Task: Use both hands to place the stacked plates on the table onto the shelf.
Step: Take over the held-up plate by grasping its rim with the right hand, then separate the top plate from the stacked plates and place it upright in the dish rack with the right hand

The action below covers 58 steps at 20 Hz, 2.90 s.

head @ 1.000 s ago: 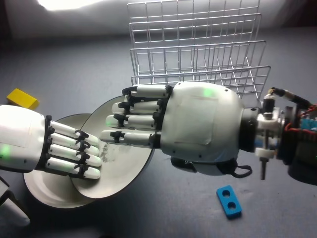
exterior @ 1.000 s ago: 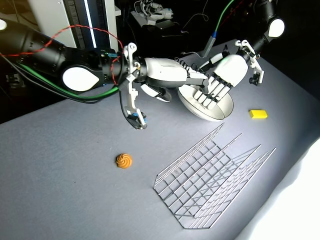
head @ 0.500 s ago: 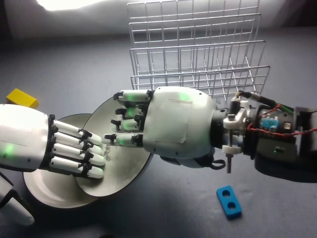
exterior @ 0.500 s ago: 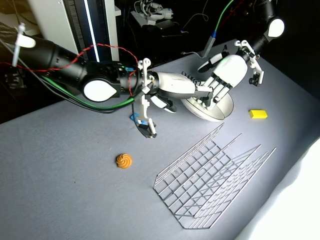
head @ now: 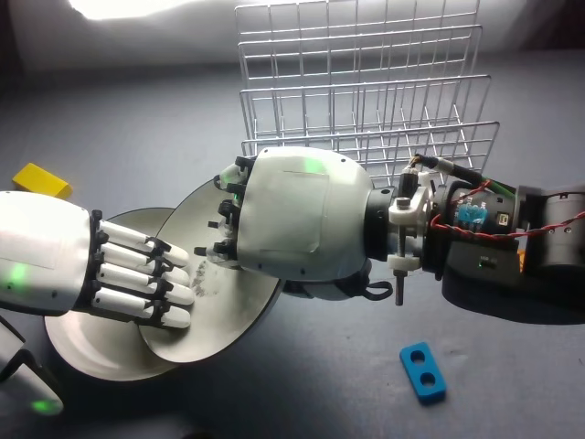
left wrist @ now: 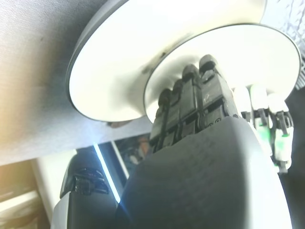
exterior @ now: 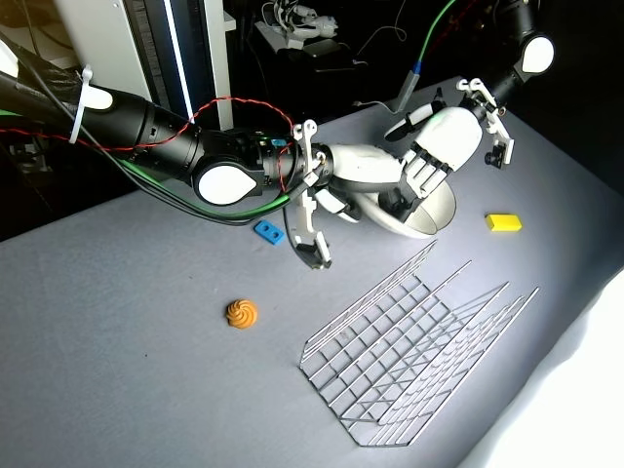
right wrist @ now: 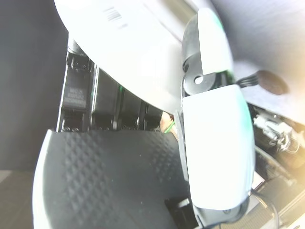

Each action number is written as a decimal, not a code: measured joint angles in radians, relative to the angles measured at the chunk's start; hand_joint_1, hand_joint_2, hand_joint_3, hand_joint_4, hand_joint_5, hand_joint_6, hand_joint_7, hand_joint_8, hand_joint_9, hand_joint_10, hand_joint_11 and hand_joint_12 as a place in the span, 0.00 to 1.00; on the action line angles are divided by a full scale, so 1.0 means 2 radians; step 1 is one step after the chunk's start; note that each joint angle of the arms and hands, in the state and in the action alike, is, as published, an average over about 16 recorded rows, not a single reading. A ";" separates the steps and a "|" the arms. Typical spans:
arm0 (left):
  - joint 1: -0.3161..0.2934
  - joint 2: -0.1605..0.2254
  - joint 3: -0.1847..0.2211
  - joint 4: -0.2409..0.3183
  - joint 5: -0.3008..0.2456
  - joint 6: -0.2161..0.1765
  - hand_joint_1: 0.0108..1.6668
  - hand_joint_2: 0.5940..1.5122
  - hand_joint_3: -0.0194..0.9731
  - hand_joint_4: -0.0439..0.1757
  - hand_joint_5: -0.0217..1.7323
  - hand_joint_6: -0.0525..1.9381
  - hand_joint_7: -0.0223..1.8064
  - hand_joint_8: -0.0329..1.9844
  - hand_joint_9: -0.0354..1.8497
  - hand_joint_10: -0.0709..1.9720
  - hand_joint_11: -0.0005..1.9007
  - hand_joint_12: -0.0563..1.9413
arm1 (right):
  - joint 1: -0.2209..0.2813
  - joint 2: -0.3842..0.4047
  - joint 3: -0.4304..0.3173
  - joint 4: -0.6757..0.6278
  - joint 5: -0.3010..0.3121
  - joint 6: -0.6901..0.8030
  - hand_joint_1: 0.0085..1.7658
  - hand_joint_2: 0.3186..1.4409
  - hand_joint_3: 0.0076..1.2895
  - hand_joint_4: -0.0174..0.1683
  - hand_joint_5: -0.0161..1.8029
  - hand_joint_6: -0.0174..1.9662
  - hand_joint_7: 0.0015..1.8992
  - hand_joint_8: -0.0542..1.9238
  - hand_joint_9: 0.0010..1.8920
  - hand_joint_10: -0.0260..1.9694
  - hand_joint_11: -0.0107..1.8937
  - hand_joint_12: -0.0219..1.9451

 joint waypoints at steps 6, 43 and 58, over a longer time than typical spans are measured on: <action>-0.026 0.004 0.012 -0.003 -0.003 -0.009 0.00 0.60 0.04 0.20 0.07 0.03 0.06 0.02 0.06 0.04 0.01 0.04 | 0.003 -0.005 0.002 0.007 0.007 -0.002 0.65 0.59 0.00 0.12 0.50 0.40 0.56 0.29 0.64 0.14 0.46 0.65; -0.037 0.046 0.122 -0.013 -0.009 -0.065 0.00 0.60 0.04 0.22 0.08 0.03 0.09 0.02 0.08 0.04 0.02 0.06 | 0.200 0.175 -0.143 0.230 -0.087 0.082 0.74 0.58 0.00 0.13 0.52 0.48 0.56 0.42 0.54 0.56 0.42 0.72; -0.020 0.037 0.096 -0.013 -0.006 -0.069 0.00 0.60 0.04 0.22 0.08 0.03 0.09 0.02 0.08 0.04 0.02 0.07 | 0.267 0.182 -0.070 0.351 -0.174 0.229 0.77 0.60 0.00 0.07 0.50 0.48 0.54 0.45 0.51 0.64 0.37 0.77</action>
